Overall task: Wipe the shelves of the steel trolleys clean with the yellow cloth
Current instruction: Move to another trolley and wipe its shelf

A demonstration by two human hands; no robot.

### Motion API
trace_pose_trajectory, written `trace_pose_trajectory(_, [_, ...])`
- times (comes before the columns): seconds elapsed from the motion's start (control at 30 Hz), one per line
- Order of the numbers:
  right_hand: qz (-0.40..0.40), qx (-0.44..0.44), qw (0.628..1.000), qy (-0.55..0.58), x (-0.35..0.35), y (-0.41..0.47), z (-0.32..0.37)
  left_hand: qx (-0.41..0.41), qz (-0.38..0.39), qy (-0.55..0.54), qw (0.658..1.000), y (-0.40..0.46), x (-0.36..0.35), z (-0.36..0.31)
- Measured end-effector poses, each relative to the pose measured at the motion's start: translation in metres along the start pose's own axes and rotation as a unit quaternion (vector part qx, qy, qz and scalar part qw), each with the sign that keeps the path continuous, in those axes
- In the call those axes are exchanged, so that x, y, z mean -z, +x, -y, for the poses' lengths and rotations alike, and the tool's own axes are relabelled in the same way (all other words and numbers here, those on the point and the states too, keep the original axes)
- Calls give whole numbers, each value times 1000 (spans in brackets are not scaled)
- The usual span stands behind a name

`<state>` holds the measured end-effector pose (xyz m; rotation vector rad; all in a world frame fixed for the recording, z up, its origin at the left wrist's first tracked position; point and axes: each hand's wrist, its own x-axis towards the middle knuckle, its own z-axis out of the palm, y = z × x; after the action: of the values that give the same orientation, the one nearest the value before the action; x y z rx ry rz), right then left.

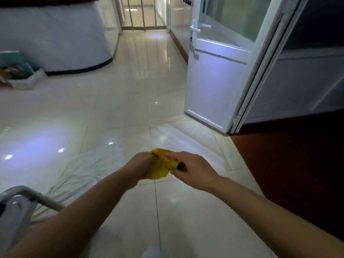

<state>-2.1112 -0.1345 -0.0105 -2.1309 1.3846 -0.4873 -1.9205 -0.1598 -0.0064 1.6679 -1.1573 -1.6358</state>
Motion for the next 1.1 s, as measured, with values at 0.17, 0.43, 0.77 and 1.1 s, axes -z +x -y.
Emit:
trace_pose_trajectory(0.17, [111, 76, 988, 69, -25, 96, -4, 26, -60, -186, 980, 47, 49, -15])
trace_pose_trajectory(0.43, [195, 195, 957, 89, -45, 285, 27, -52, -124, -190, 973, 161, 184, -44])
trace_pose_trajectory(0.77, [142, 176, 974, 30, -39, 533, 17, -75, -199, -63, 975, 250, 337, -84])
trace_pose_trajectory(1.1, [419, 261, 863, 104, -99, 724, 96, -51, -336, -282, 897, 285, 453, -89])
